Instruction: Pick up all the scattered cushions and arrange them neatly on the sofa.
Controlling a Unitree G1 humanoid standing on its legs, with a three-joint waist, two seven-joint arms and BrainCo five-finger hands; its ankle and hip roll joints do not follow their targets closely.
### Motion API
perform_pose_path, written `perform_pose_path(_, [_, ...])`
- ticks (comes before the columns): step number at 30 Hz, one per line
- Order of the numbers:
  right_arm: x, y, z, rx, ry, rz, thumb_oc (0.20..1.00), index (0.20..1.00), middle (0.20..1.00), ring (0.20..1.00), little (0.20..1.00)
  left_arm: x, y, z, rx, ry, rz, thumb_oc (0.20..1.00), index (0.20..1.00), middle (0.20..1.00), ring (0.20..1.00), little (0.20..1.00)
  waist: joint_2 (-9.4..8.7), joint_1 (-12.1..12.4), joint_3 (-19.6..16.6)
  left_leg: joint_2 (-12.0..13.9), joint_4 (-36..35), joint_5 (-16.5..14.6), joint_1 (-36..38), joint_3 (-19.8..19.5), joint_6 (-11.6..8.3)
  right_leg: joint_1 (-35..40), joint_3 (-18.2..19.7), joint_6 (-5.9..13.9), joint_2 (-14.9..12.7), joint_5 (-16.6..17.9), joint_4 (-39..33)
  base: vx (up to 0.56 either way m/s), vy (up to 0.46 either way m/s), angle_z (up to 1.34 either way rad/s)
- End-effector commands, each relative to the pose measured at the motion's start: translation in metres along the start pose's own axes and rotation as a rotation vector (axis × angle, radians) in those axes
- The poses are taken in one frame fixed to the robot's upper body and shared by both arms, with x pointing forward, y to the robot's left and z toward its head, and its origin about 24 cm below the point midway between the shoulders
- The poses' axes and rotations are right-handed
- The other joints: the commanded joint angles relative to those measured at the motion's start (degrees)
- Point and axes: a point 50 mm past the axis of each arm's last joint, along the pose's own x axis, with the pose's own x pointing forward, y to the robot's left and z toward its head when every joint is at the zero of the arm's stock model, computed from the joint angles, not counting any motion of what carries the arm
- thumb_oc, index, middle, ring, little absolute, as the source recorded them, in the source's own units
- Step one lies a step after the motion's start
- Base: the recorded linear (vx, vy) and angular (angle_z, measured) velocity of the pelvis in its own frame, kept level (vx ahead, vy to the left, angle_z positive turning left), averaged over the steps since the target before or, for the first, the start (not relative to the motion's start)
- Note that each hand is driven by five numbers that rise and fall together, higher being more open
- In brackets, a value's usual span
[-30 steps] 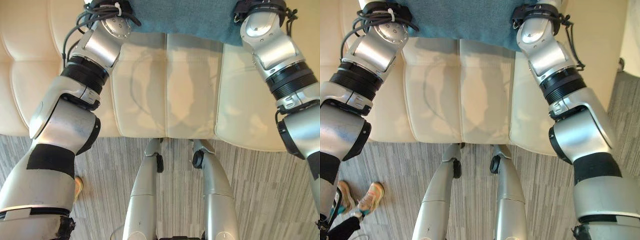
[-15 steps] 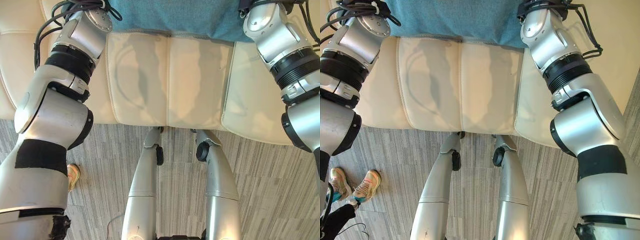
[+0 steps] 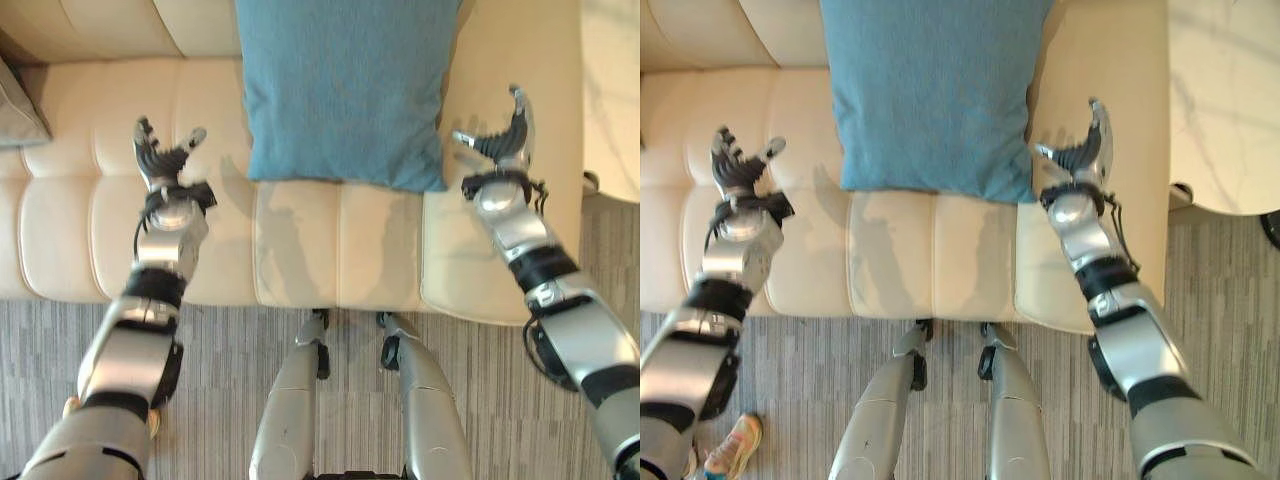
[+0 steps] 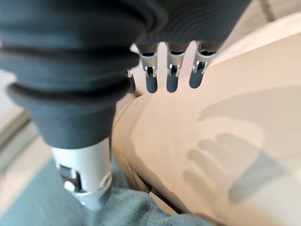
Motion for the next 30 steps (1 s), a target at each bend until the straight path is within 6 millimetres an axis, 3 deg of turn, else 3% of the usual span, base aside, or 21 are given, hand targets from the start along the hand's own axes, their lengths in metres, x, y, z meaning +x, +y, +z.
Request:
perform_pose_path(1, [-0.031, 0.007, -0.053, -0.019, 0.107, 0.148, 1.0, 1.0, 1.0, 1.0, 1.0, -0.028, 0.006, -0.049, 0.043, 0.114, -0.092, 1.0, 1.0, 1.0, 1.0, 1.0, -0.52, 0.9, -8.3, -2.0, -4.0, -5.1, 5.7, 0.9, -0.9, 8.1, 0.9, 6.51, 0.1, -6.2, -4.9, 0.12, 0.109, -0.18])
perform_pose_path(4, [-0.076, 0.01, -0.11, 0.206, 0.361, 0.27, 1.0, 1.0, 1.0, 1.0, 1.0, -0.059, 0.025, -0.091, 0.155, 0.249, -0.135, 1.0, 1.0, 1.0, 1.0, 1.0, -0.65, 0.2, -11.2, -2.2, -8.3, -4.6, 11.9, 1.4, -0.78, 13.6, 0.8, 7.42, 0.4, -5.0, -8.4, 0.08, 0.129, -0.12])
perform_pose_path(6, [-0.101, 0.001, -0.142, 0.165, 0.467, 0.327, 1.0, 1.0, 1.0, 1.0, 1.0, -0.074, 0.041, -0.111, 0.275, 0.318, -0.169, 1.0, 1.0, 1.0, 1.0, 1.0, -1.16, -0.3, -13.1, -2.1, -8.4, -5.6, 13.7, 2.1, -0.9, 16.5, 0.8, 7.92, 0.7, -4.1, -11.0, 0.05, 0.105, -0.07])
perform_pose_path(7, [-0.123, -0.007, -0.166, 0.16, 0.564, 0.34, 1.0, 1.0, 1.0, 1.0, 1.0, -0.095, 0.056, -0.139, 0.309, 0.45, -0.163, 1.0, 1.0, 1.0, 1.0, 1.0, -1.62, -0.5, -15.3, -2.2, -8.4, -6.7, 15.5, 2.9, -0.98, 18.8, 1.0, 8.4, 1.0, -3.0, -13.6, 0.03, 0.075, -0.09])
perform_pose_path(10, [-0.141, -0.016, -0.183, 0.093, 0.619, 0.359, 1.0, 1.0, 1.0, 1.0, 1.0, -0.108, 0.068, -0.152, 0.349, 0.507, -0.163, 1.0, 1.0, 1.0, 1.0, 1.0, -1.53, -0.7, -16.1, -1.5, -8.4, -7.1, 16.9, 4.4, -0.88, 19.3, 2.1, 8.85, 1.0, -2.2, -13.6, -0.04, 0.062, -0.22])
perform_pose_path(11, [-0.152, -0.02, -0.192, 0.044, 0.643, 0.372, 1.0, 1.0, 1.0, 1.0, 1.0, -0.119, 0.073, -0.161, 0.355, 0.555, -0.161, 1.0, 1.0, 1.0, 1.0, 1.0, -1.16, -1.4, -15.4, -0.9, -8.4, -6.6, 18.0, 4.7, -0.55, 19.4, 5.0, 8.32, 1.9, -4.2, -9.3, -0.11, 0.033, -0.45])
perform_pose_path(12, [-0.152, -0.02, -0.192, 0.044, 0.643, 0.372, 1.0, 1.0, 1.0, 1.0, 1.0, -0.119, 0.073, -0.161, 0.355, 0.555, -0.161, 1.0, 1.0, 1.0, 1.0, 1.0, -1.17, -1.3, -15.5, -0.9, -8.4, -6.5, 17.9, 4.7, -0.55, 19.2, 5.1, 8.3, 1.9, -4.1, -9.2, -0.15, 0.022, -0.41])
perform_pose_path(15, [-0.173, -0.019, -0.204, 0.012, 0.699, 0.393, 1.0, 1.0, 1.0, 1.0, 1.0, -0.135, 0.081, -0.177, 0.404, 0.632, -0.168, 1.0, 1.0, 1.0, 1.0, 1.0, -0.68, -1.4, -15.4, 0.2, -8.4, -5.9, 18.9, 5.4, -0.27, 21.1, 6.1, 7.18, 3.0, -11.0, 2.3, -0.13, -0.028, -0.3])
perform_pose_path(20, [-0.203, -0.026, -0.221, -0.002, 0.798, 0.409, 1.0, 1.0, 1.0, 1.0, 1.0, -0.159, 0.097, -0.19, 0.483, 0.716, -0.189, 1.0, 1.0, 1.0, 1.0, 1.0, -1.51, -1.1, -17.1, -0.4, -8.4, -5.2, 18.8, 5.3, -0.55, 27.9, 7.1, 6.73, 4.3, -13.5, 3.4, -0.18, -0.139, -0.11])
perform_pose_path(23, [-0.204, -0.028, -0.223, -0.003, 0.809, 0.407, 1.0, 1.0, 1.0, 1.0, 1.0, -0.154, 0.105, -0.183, 0.466, 0.69, -0.155, 1.0, 1.0, 1.0, 1.0, 1.0, -1.39, -0.5, -17.0, 0.7, -8.4, -1.1, 16.1, 5.6, -2.54, 30.8, 7.4, 4.15, 6.5, -15.8, -5.4, -0.34, -0.26, -0.13])
perform_pose_path(27, [-0.197, -0.039, -0.223, -0.014, 0.795, 0.374, 1.0, 1.0, 1.0, 1.0, 1.0, -0.148, 0.102, -0.177, 0.448, 0.659, -0.152, 1.0, 1.0, 1.0, 1.0, 1.0, -0.69, -0.9, -14.9, 2.1, -8.4, 3.6, 13.3, 4.2, -6.09, 29.5, 5.7, 2.31, 8.0, -16.5, -5.4, -0.39, -0.239, 0.16])
perform_pose_path(29, [-0.186, -0.042, -0.217, -0.017, 0.755, 0.366, 1.0, 1.0, 1.0, 1.0, 1.0, -0.143, 0.098, -0.171, 0.427, 0.622, -0.155, 1.0, 1.0, 1.0, 1.0, 1.0, -0.7, -0.6, -13.7, 1.3, -8.4, 3.3, 14.0, 2.1, -5.74, 28.1, 5.3, 2.22, 7.4, -15.9, -4.3, -0.42, -0.143, 0.13])
perform_pose_path(30, [-0.181, -0.039, -0.211, 0.001, 0.727, 0.372, 1.0, 1.0, 1.0, 1.0, 1.0, -0.141, 0.097, -0.166, 0.397, 0.592, -0.146, 1.0, 1.0, 1.0, 1.0, 1.0, -1.34, -0.7, -14.0, 1.1, -5.8, 1.2, 15.5, 3.1, -4.33, 27.5, 4.9, 2.58, 6.4, -14.5, -4.8, -0.29, -0.103, -0.03])
